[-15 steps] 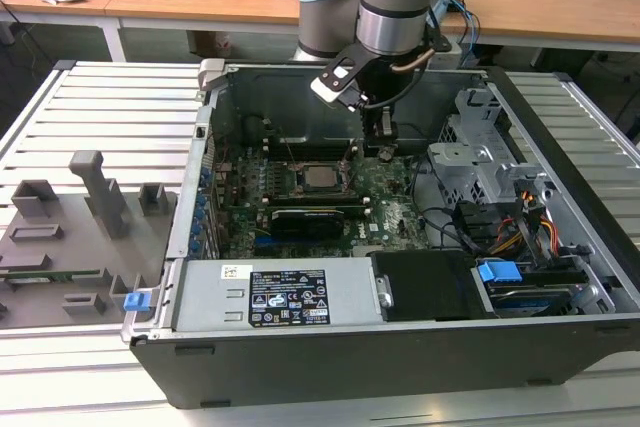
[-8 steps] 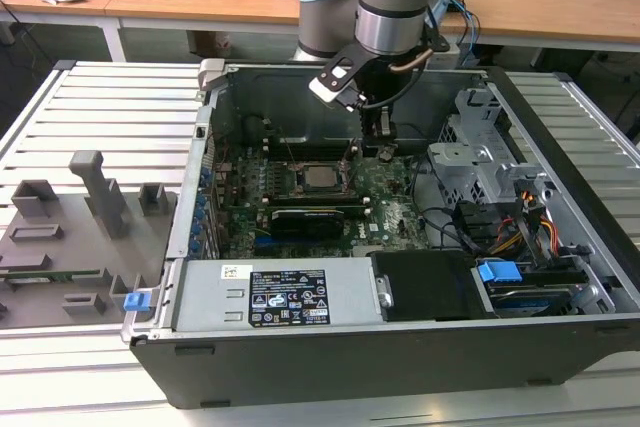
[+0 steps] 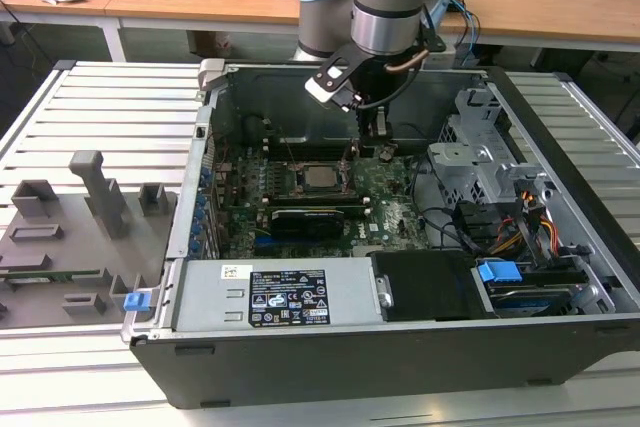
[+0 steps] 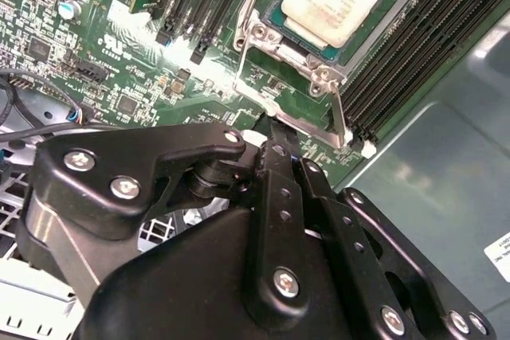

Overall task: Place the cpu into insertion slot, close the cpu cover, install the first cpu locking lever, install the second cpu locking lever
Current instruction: 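Close the cpu cover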

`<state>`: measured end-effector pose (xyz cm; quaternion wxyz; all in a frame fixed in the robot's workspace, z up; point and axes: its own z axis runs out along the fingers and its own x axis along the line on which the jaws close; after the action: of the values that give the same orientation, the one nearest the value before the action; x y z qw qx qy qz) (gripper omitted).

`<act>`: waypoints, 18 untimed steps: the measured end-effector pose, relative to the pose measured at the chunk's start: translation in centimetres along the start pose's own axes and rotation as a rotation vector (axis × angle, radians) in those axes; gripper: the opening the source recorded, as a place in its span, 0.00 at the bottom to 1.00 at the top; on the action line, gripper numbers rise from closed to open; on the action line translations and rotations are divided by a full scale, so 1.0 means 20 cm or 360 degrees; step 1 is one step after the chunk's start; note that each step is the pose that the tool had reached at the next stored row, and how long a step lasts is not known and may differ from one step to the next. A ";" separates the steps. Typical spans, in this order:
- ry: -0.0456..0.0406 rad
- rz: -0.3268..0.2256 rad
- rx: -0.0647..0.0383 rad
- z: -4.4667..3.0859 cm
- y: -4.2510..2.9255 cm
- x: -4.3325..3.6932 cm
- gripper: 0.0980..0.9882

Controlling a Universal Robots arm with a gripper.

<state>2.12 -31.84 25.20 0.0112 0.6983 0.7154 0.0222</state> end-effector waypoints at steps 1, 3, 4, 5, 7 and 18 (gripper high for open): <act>0.0000 0.0000 0.0000 0.000 -0.004 0.000 0.01; 0.0000 0.0000 0.0000 0.002 -0.014 0.000 0.01; 0.0000 0.0000 0.0000 0.002 -0.018 0.000 0.01; 0.0000 0.0000 0.0000 0.003 -0.022 0.000 0.01; 0.0000 0.0000 0.0000 0.004 -0.031 0.001 0.01; 0.0000 0.0000 0.0000 0.017 -0.074 0.001 0.01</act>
<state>0.66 -31.84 24.78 0.0112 0.6983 0.7154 0.0223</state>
